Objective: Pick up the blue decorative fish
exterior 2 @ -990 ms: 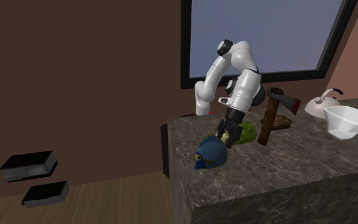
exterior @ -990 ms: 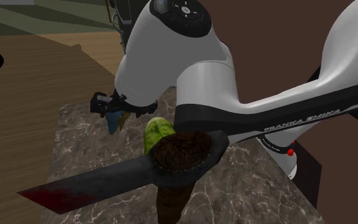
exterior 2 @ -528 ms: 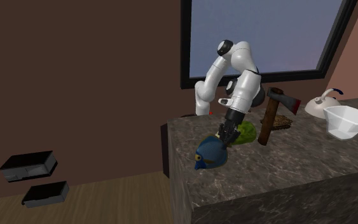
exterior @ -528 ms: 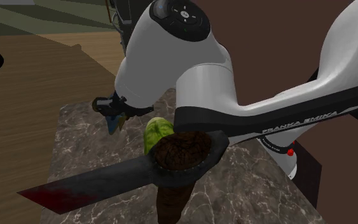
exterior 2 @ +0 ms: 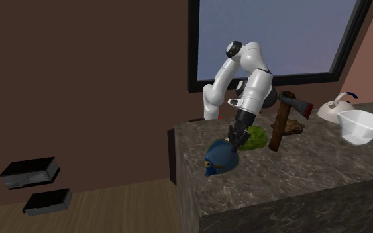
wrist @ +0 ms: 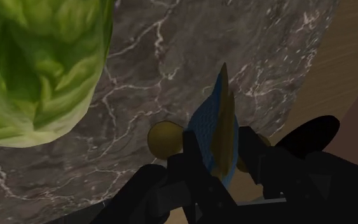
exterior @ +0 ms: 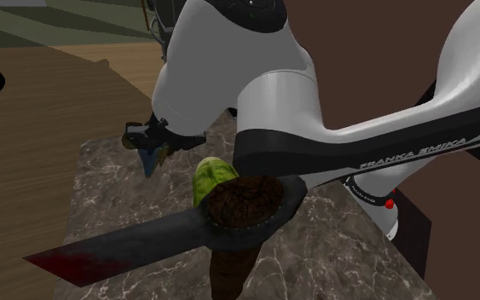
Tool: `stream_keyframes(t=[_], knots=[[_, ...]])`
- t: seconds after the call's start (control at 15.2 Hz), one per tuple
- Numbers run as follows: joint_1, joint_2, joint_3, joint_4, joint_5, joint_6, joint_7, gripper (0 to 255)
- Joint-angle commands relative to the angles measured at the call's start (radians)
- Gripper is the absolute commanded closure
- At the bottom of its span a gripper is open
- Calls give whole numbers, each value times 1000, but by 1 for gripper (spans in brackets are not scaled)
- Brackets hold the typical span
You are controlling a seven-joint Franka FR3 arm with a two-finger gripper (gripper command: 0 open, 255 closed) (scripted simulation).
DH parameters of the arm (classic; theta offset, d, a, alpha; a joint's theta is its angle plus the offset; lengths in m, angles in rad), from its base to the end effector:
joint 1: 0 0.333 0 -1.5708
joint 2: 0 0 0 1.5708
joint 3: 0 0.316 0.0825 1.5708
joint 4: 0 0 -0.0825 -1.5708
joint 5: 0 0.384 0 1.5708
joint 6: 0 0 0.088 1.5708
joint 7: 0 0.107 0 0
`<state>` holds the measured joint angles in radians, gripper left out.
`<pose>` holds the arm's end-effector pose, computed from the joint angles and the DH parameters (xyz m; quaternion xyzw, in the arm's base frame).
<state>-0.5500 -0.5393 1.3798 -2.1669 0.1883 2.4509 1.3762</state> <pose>0.3261 0.4462 0.4654 -0.9198 0.2791 -0.2586 0.0959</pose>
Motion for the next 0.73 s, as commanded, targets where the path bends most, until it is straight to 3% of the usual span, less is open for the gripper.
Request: stream_keyframes(t=[0.0,0.66], knots=[[14,-1,-22,14,-2,-23,-5,255],[61,-3,-112,108,-11,-146,-34,255]])
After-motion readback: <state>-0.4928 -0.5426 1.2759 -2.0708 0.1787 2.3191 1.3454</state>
